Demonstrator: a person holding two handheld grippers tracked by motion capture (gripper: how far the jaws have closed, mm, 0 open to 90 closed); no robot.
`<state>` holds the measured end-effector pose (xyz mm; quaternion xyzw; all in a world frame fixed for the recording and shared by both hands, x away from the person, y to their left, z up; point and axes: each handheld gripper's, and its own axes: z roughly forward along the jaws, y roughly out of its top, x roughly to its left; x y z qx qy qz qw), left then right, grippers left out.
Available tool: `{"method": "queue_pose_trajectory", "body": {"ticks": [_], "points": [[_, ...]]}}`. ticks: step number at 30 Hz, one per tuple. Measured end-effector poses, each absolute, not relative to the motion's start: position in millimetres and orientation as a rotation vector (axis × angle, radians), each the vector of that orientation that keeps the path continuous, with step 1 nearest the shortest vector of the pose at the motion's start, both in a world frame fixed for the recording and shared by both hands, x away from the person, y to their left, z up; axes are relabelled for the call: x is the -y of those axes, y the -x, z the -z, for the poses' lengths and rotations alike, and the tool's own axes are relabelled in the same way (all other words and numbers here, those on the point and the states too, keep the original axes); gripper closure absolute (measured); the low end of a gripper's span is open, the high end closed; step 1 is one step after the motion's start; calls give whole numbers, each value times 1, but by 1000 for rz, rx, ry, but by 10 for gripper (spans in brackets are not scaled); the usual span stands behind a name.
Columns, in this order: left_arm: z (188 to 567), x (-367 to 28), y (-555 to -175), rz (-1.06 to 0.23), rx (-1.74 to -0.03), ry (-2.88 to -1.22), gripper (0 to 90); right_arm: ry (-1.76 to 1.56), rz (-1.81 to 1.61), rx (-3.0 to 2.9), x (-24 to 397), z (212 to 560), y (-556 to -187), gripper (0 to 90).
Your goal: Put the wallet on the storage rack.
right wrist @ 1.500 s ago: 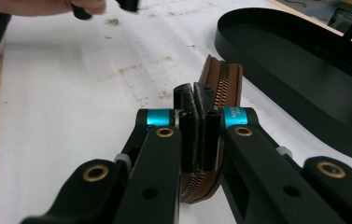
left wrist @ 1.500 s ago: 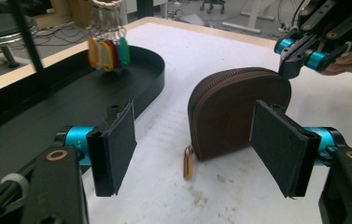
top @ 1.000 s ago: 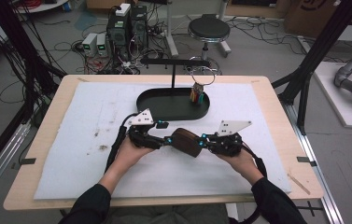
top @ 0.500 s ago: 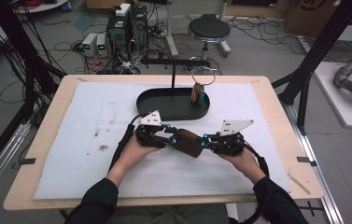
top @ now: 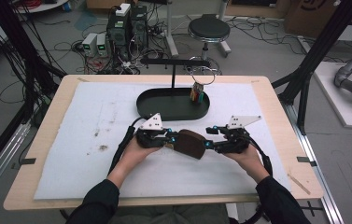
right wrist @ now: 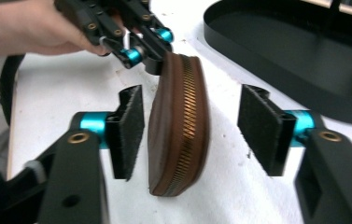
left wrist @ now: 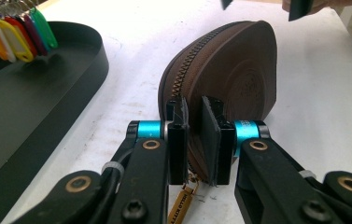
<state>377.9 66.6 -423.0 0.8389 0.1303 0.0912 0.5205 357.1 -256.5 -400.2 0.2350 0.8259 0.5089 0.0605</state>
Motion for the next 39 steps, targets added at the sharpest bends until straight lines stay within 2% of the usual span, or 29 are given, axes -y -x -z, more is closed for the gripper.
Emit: {"method": "queue_pose_trajectory", "body": {"ticks": [7, 11, 13, 15, 16, 17, 19, 26, 27, 28, 31, 35, 39], "points": [[423, -68, -377, -216, -307, -2013, 811, -802, -1525, -2564, 256, 411, -363, 347], [423, -68, -377, -210, -310, -2009, 812, -813, -1497, -2594, 251, 417, -364, 354], [423, -68, -377, -205, -311, -2008, 812, -823, -1450, -2650, 245, 425, -364, 394], [423, -69, -377, -204, -313, -2007, 812, -812, -1408, -2684, 240, 430, -364, 482], [423, -69, -377, -204, -313, -2007, 811, -812, -1408, -2684, 240, 430, -364, 482], [423, -69, -377, -207, -319, -2009, 809, -771, -1413, -2701, 237, 431, -364, 603], [423, -70, -377, -190, -327, -1994, 793, -736, -1412, -2697, 236, 430, -361, 633], [419, -73, -375, -146, -373, -1956, 502, -683, -1429, -2710, 236, 428, -362, 661], [418, -73, -375, -141, -373, -1953, 502, -683, -1429, -2710, 236, 428, -362, 661], [415, -76, -373, -138, -369, -1945, 460, -667, -1449, -2708, 237, 426, -361, 663], [411, -79, -371, -135, -362, -1936, 426, -642, -1467, -2699, 237, 422, -360, 663], [401, -90, -366, -115, -372, -1908, 337, -576, -1533, -2659, 238, 406, -360, 664], [391, -100, -358, -112, -347, -1890, 300, -508, -1580, -2644, 236, 392, -356, 664]]}}
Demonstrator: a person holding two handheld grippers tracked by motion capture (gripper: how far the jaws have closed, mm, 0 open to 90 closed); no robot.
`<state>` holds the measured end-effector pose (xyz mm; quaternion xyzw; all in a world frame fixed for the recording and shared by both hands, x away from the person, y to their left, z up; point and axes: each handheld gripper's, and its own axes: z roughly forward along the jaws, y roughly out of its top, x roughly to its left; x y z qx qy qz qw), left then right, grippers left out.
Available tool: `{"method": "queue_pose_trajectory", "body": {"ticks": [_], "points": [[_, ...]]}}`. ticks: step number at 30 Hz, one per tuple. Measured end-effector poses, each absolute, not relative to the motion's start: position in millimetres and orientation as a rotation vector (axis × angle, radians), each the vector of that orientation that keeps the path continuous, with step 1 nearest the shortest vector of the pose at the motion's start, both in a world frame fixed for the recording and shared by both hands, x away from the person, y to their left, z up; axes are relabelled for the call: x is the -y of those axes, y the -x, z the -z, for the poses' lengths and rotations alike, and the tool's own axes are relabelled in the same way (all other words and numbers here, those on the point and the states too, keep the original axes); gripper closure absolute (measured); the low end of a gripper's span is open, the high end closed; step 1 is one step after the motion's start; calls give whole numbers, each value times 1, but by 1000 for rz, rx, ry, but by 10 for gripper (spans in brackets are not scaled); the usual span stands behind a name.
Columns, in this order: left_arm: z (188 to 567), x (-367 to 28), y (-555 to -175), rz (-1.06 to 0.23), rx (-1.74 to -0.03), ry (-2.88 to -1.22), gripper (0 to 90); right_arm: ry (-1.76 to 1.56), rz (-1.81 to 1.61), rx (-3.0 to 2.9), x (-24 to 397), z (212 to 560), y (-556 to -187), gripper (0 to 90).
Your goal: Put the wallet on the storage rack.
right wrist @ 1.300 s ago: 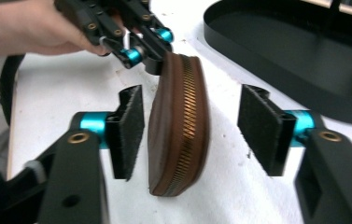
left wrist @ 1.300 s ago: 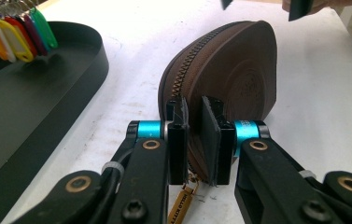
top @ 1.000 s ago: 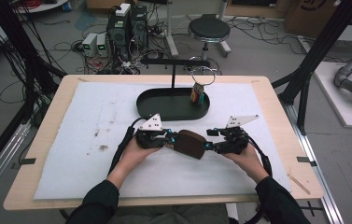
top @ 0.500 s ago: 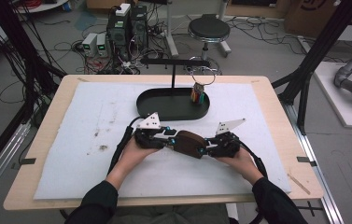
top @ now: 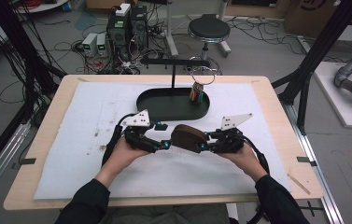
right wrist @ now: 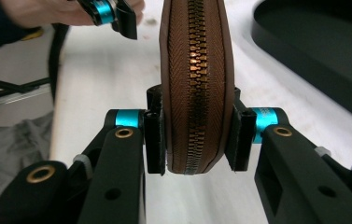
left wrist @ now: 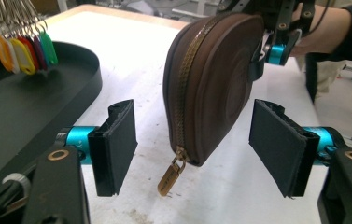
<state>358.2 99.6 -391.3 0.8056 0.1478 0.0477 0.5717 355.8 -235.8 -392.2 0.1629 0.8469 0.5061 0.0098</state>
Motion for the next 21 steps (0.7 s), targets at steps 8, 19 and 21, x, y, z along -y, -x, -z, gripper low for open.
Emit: {"method": "queue_pose_trajectory", "body": {"ticks": [8, 19, 21], "points": [[373, -109, -342, -49, -301, -1840, 277, -364, -1644, -2675, 223, 373, -347, 665], [367, -112, -327, 13, -249, -1846, 266, -238, -1657, -2744, 202, 366, -338, 664], [367, -110, -327, -1, -245, -1859, 291, -234, -1654, -2748, 201, 366, -338, 664]]}}
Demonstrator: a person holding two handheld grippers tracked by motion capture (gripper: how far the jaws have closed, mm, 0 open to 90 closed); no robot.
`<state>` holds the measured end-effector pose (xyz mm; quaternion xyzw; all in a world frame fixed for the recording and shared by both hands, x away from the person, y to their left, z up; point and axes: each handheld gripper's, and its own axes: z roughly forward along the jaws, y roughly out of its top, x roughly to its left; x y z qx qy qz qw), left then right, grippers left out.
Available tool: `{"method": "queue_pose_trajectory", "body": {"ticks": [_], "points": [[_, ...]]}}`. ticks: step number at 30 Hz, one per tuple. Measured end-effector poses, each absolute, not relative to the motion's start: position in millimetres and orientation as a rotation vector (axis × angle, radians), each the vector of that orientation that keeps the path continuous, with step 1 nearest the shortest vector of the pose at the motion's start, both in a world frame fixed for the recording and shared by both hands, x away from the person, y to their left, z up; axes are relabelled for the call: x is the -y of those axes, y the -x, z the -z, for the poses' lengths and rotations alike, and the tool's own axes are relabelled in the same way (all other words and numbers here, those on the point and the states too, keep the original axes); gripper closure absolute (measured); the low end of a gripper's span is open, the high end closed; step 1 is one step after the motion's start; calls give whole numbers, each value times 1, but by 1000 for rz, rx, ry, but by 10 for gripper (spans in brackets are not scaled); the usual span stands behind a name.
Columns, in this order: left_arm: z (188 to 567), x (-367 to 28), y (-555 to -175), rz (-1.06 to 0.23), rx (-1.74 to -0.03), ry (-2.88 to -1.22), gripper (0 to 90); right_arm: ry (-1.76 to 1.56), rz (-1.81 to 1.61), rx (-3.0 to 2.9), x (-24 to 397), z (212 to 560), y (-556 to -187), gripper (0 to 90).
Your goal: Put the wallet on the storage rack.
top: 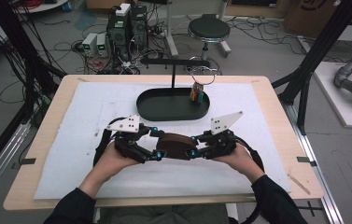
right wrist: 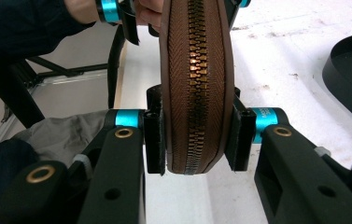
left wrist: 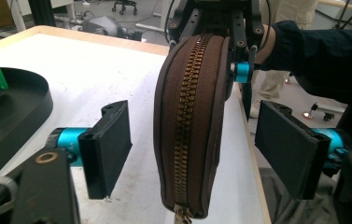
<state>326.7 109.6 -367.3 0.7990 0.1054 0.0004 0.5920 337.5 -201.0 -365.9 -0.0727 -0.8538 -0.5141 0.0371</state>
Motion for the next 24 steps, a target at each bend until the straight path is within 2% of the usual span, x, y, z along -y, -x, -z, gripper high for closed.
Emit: {"method": "queue_pose_trajectory", "body": {"ticks": [7, 8, 9, 14, 21, 24], "points": [[370, -105, -327, 1, -209, -1876, 444, 212, 1562, 2620, 200, 366, -338, 664], [370, -103, -327, 6, -203, -1875, 444, 212, 1562, 2620, 200, 366, -338, 664], [370, -102, -326, 8, -184, -1887, 488, 221, 1559, 2614, 200, 366, -337, 664], [371, -102, -327, 3, -184, -1884, 568, 216, 1551, 2611, 201, 366, -337, 663], [372, -103, -327, -4, -183, -1883, 596, 220, 1546, 2622, 200, 367, -339, 656], [372, -103, -328, 6, -177, -1868, 634, 235, 1562, 2621, 201, 367, -340, 613]]}}
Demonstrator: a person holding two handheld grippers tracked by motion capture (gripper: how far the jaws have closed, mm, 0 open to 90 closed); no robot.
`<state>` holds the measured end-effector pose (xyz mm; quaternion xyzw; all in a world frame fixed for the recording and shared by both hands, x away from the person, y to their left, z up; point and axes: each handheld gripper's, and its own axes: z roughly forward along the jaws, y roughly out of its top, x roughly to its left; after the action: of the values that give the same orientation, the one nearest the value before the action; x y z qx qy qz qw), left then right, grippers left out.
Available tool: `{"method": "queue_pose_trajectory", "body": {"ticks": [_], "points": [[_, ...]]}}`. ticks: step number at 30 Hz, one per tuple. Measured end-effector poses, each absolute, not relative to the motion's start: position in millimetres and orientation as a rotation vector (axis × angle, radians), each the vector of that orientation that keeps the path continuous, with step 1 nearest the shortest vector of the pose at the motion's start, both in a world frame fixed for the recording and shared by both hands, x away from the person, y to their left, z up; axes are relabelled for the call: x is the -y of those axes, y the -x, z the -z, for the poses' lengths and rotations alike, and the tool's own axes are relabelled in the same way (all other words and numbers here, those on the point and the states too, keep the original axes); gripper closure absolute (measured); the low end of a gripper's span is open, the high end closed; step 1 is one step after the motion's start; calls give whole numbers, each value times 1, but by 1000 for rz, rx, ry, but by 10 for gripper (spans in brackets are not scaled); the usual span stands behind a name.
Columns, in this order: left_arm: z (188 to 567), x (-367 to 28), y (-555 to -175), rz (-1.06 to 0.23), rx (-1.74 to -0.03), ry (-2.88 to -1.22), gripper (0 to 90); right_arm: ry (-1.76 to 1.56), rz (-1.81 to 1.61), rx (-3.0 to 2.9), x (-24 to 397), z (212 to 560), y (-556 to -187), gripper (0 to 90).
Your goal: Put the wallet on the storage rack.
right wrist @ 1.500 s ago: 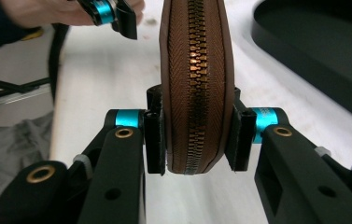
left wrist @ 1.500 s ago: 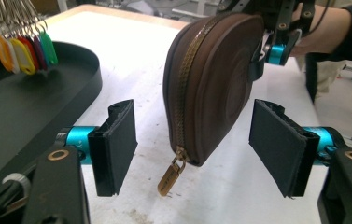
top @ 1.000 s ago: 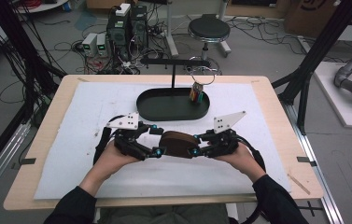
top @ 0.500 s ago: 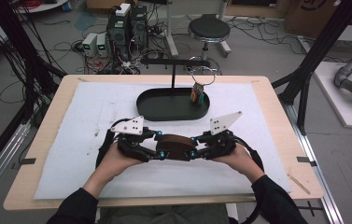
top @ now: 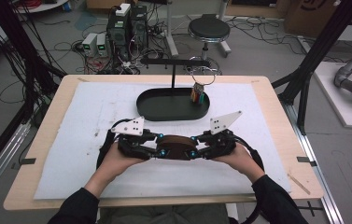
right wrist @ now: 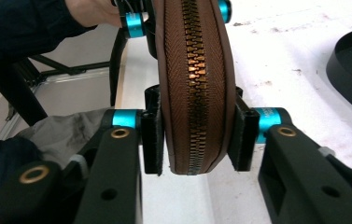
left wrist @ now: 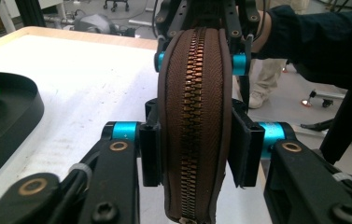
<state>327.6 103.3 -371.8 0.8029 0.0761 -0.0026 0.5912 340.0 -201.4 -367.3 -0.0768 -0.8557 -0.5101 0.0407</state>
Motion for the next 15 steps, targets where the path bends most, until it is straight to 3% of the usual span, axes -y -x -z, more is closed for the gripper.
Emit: {"method": "queue_pose_trajectory", "body": {"ticks": [10, 15], "points": [[371, -110, -331, -42, -210, -1853, 650, 432, 1708, 2633, 221, 366, -349, 346], [368, -116, -335, -80, -240, -1819, 652, 547, 1789, 2669, 233, 367, -352, 321]]}}
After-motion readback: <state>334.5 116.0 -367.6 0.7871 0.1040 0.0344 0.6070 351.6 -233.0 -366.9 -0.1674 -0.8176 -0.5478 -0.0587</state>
